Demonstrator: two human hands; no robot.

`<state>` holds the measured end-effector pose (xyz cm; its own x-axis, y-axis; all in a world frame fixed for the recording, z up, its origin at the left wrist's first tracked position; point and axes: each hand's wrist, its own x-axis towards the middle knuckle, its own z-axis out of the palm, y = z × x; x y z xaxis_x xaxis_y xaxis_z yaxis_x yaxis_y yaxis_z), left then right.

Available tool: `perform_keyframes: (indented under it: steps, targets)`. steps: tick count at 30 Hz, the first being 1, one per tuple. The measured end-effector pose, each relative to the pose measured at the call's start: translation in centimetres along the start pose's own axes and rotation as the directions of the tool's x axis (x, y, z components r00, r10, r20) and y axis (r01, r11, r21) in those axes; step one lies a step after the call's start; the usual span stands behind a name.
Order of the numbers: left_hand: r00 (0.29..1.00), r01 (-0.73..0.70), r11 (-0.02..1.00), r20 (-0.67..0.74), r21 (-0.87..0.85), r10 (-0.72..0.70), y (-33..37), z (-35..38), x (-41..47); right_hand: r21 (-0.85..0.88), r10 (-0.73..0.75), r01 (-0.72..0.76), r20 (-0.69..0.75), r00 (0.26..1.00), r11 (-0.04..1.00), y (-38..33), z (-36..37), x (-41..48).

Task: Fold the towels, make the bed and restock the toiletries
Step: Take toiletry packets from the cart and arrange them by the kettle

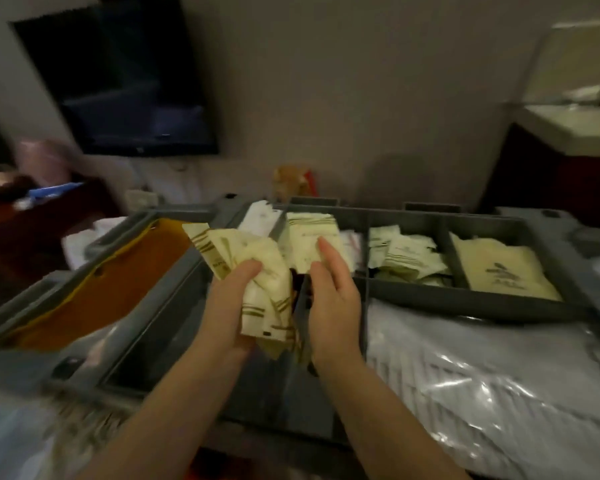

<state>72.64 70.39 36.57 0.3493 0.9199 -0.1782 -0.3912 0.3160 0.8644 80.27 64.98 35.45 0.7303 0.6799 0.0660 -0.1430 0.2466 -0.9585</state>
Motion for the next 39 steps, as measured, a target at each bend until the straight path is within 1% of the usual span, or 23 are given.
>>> perform_keyframes:
  steps: [2, 4, 5, 7, 8, 9, 10, 11, 12, 13, 15, 17, 18, 19, 21, 26, 29, 33, 34, 36, 39]
  targets:
    - [0.996, 0.073, 0.997, 0.057, -0.010, -0.072, 0.2, 0.6, 2.4, -0.092, -0.054, 0.043, -0.127, 0.990, 0.995, -0.3, -1.7, 2.7]
    - [0.981, 0.136, 0.991, 0.138, 0.005, -0.135, -0.3, 1.6, 4.7, -0.211, -0.085, 0.034, -0.235, 0.968, 0.977, -0.5, -4.5, 6.2]
    - [0.971, 0.169, 0.985, 0.169, 0.020, -0.170, -0.7, 2.1, 5.6, -0.259, -0.080, 0.007, -0.272, 0.959, 0.966, -0.6, -6.0, 8.1]
    - [0.956, 0.226, 0.973, 0.184, 0.038, -0.229, -1.4, 3.1, 7.2, -0.347, 0.009, -0.114, -0.290, 0.957, 0.931, -0.4, -8.8, 11.8]
    - [0.950, 0.239, 0.970, 0.196, 0.035, -0.242, -1.6, 3.5, 8.1, -0.415, 0.080, -0.196, -0.280, 0.957, 0.888, -0.1, -10.0, 13.2]
    - [0.947, 0.252, 0.967, 0.198, 0.024, -0.252, -1.7, 3.8, 8.8, -0.528, 0.138, -0.267, -0.271, 0.953, 0.806, 0.2, -10.8, 14.0]
    - [0.945, 0.270, 0.963, 0.192, 0.002, -0.266, -1.9, 3.9, 9.4, -0.650, 0.158, -0.303, -0.273, 0.949, 0.697, 0.5, -11.3, 14.2]
    - [0.941, 0.287, 0.958, 0.194, -0.018, -0.278, -1.9, 4.0, 10.0, -0.747, 0.130, -0.296, -0.274, 0.953, 0.595, 0.9, -11.5, 14.1]
    - [0.936, 0.299, 0.954, 0.202, -0.027, -0.288, -1.9, 3.9, 10.4, -0.805, 0.083, -0.261, -0.257, 0.963, 0.533, 1.1, -11.2, 13.6]
    - [0.932, 0.308, 0.951, 0.209, -0.024, -0.297, -1.8, 3.8, 10.7, -0.822, 0.041, -0.214, -0.227, 0.973, 0.527, 1.3, -10.5, 13.1]
    - [0.923, 0.329, 0.944, 0.213, -0.004, -0.320, -1.5, 3.7, 11.2, -0.788, 0.008, -0.102, -0.123, 0.992, 0.607, 1.3, -8.3, 12.2]
    - [0.908, 0.356, 0.934, 0.232, 0.013, -0.350, -1.1, 3.5, 11.7, -0.669, 0.058, -0.048, -0.007, 0.998, 0.742, 1.0, -5.3, 11.6]
    - [0.900, 0.371, 0.929, 0.241, 0.017, -0.364, -0.9, 3.3, 12.1, -0.605, 0.104, -0.059, 0.040, 0.994, 0.794, 0.9, -3.7, 11.3]
    - [0.890, 0.386, 0.922, 0.252, 0.025, -0.379, -0.9, 3.0, 12.4, -0.574, 0.150, -0.081, 0.073, 0.986, 0.815, 0.9, -2.4, 11.1]
    - [0.863, 0.417, 0.907, 0.286, 0.060, -0.416, -0.7, 2.2, 13.0, -0.592, 0.191, -0.099, 0.096, 0.977, 0.800, 1.3, -0.3, 10.6]
    - [0.785, 0.452, 0.882, 0.410, 0.132, -0.464, 0.2, -0.2, 14.5, -0.547, 0.177, -0.160, -0.022, 0.984, 0.822, 2.4, 1.9, 10.3]
    - [0.786, 0.401, 0.890, 0.416, 0.218, -0.457, 0.4, -0.3, 15.7, -0.592, 0.124, -0.152, -0.089, 0.988, 0.791, 2.5, 2.3, 10.8]
    - [0.802, 0.374, 0.892, 0.394, 0.252, -0.448, 0.2, 1.0, 16.7, -0.603, 0.073, -0.174, -0.187, 0.980, 0.779, 2.5, 1.7, 12.2]
    - [0.804, 0.369, 0.895, 0.396, 0.251, -0.443, 0.1, 1.4, 16.9, -0.583, 0.070, -0.183, -0.211, 0.975, 0.792, 2.5, 1.4, 12.4]
    - [0.801, 0.368, 0.899, 0.410, 0.238, -0.436, -0.3, 2.3, 17.3, -0.468, 0.071, -0.203, -0.284, 0.956, 0.860, 2.3, 0.5, 12.9]
    - [0.789, 0.380, 0.891, 0.416, 0.249, -0.452, -1.1, 3.6, 17.6, -0.255, 0.153, -0.251, -0.350, 0.924, 0.934, 1.5, -1.2, 13.3]
